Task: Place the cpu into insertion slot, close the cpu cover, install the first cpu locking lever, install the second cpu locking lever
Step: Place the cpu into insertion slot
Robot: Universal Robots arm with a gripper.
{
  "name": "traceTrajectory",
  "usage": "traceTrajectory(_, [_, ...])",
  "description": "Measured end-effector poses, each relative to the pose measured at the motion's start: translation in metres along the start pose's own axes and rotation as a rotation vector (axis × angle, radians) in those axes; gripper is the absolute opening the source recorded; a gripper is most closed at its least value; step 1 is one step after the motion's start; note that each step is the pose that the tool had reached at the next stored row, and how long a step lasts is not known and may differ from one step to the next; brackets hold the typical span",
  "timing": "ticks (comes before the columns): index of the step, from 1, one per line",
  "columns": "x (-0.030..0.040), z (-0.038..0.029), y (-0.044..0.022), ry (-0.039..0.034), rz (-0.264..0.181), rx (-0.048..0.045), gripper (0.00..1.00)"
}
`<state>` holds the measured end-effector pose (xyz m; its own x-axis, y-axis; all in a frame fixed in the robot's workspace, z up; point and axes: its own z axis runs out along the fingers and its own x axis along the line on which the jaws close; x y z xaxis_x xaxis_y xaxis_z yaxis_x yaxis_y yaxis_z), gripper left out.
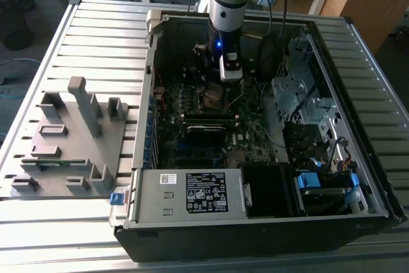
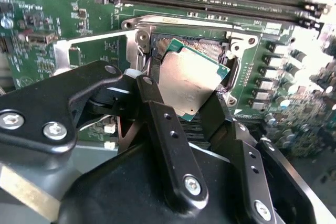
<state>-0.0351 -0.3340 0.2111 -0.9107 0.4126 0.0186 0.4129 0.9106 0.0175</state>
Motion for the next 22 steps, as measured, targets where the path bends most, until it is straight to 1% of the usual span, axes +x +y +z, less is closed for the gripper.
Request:
traceTrajectory(4, [0.0000,0.0002,0.0000,-0.0012,0.069,-0.0012,0.54])
traceTrajectory(7, [0.0000,0.0004,0.0000,-0.0018,0.103,-0.0020,0.54])
traceTrajectory(15, [0.0000,0.0004,0.0000,-0.0027,0.150,-0.0029,0.54])
traceTrajectory(22, [0.0000,0.0004,0.0000,-0.0028,0.155,-0.0030,0.54])
